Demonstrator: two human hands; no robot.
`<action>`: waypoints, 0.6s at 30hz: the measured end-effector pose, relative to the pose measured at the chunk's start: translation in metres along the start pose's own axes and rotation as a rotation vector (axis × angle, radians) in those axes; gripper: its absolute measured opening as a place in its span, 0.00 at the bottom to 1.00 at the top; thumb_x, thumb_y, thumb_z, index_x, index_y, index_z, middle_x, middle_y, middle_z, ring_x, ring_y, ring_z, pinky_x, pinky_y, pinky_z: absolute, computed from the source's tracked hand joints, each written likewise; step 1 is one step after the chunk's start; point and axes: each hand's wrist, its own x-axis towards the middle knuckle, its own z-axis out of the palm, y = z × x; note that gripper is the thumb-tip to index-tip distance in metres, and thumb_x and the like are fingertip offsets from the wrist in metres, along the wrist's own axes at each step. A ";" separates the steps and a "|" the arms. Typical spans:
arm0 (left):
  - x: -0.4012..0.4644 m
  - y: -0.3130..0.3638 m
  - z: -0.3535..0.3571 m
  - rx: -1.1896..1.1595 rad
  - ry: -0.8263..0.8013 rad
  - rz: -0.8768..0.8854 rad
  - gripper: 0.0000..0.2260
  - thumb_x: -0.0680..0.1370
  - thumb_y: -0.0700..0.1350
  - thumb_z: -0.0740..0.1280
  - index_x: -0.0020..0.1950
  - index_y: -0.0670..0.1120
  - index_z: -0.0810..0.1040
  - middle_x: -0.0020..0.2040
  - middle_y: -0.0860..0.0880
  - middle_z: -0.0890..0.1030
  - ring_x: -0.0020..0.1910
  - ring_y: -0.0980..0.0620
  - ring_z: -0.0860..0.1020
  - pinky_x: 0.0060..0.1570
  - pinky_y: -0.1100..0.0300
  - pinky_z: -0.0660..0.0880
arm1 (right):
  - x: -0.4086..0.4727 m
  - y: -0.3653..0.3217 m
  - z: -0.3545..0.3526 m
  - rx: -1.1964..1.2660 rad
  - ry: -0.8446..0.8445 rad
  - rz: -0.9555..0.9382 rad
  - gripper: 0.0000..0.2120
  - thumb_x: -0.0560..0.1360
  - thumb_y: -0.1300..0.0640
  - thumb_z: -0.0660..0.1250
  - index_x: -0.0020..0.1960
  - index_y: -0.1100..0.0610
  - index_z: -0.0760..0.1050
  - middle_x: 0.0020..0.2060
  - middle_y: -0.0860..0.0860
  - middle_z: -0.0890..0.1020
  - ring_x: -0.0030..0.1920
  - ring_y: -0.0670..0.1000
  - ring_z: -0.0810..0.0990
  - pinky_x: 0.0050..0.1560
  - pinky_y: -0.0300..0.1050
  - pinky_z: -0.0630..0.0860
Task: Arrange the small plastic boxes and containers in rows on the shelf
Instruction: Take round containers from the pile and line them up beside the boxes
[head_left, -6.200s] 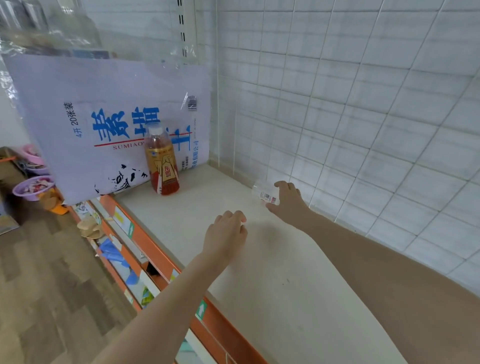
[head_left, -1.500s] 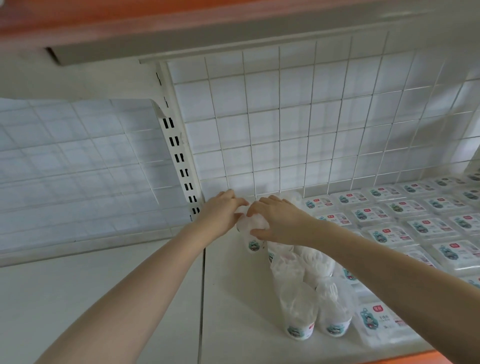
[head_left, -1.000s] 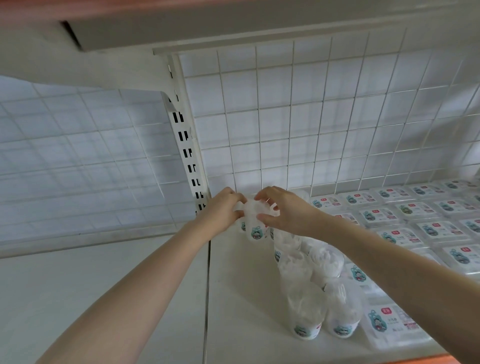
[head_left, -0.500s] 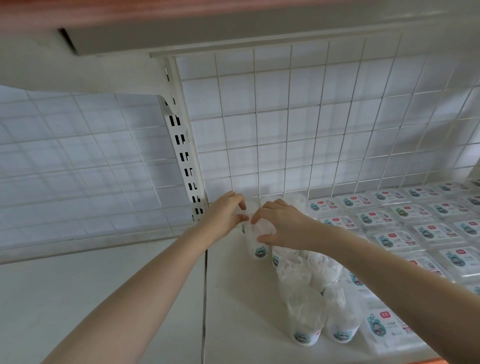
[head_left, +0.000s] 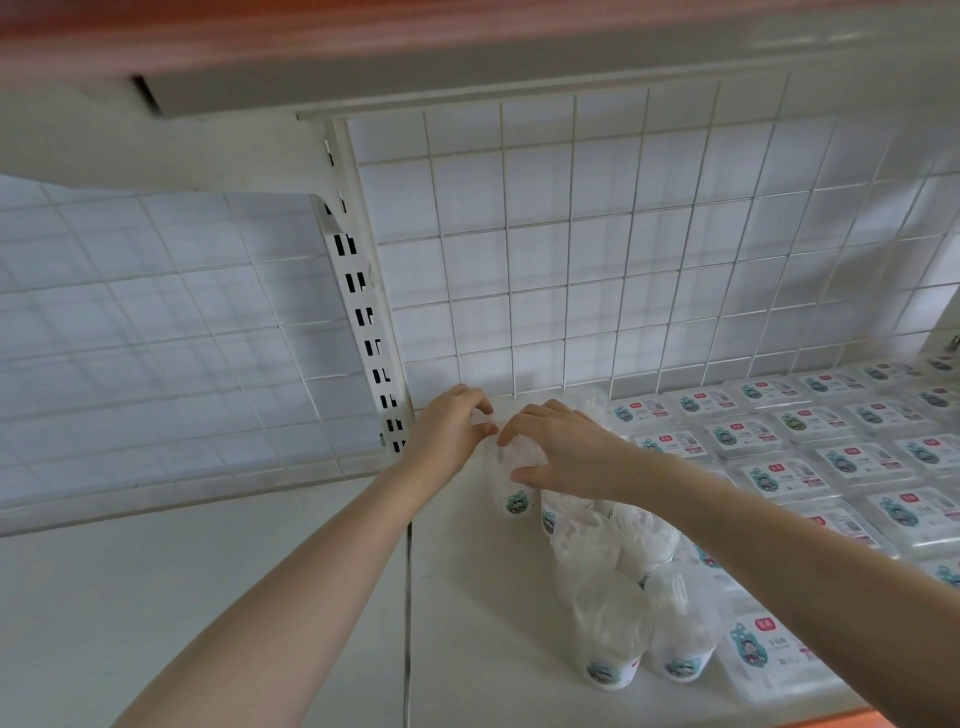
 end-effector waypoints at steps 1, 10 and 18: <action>0.000 0.000 -0.001 0.000 0.002 -0.017 0.09 0.74 0.45 0.70 0.52 0.44 0.78 0.50 0.50 0.77 0.47 0.52 0.75 0.46 0.58 0.70 | 0.000 0.000 0.000 -0.006 0.005 0.002 0.17 0.74 0.48 0.66 0.63 0.47 0.71 0.60 0.43 0.72 0.61 0.46 0.65 0.63 0.45 0.62; -0.024 0.002 -0.015 -0.011 0.100 0.034 0.09 0.78 0.50 0.64 0.55 0.49 0.79 0.51 0.53 0.76 0.46 0.56 0.77 0.43 0.60 0.73 | -0.004 0.002 -0.013 -0.010 0.051 0.045 0.17 0.77 0.45 0.62 0.63 0.50 0.71 0.62 0.48 0.73 0.63 0.50 0.67 0.64 0.50 0.66; -0.049 0.009 0.004 0.028 -0.076 0.096 0.18 0.72 0.52 0.71 0.60 0.49 0.75 0.56 0.54 0.70 0.50 0.54 0.73 0.50 0.57 0.74 | -0.025 0.020 -0.032 0.045 0.179 0.148 0.11 0.80 0.51 0.59 0.60 0.51 0.73 0.58 0.47 0.75 0.56 0.47 0.74 0.52 0.41 0.70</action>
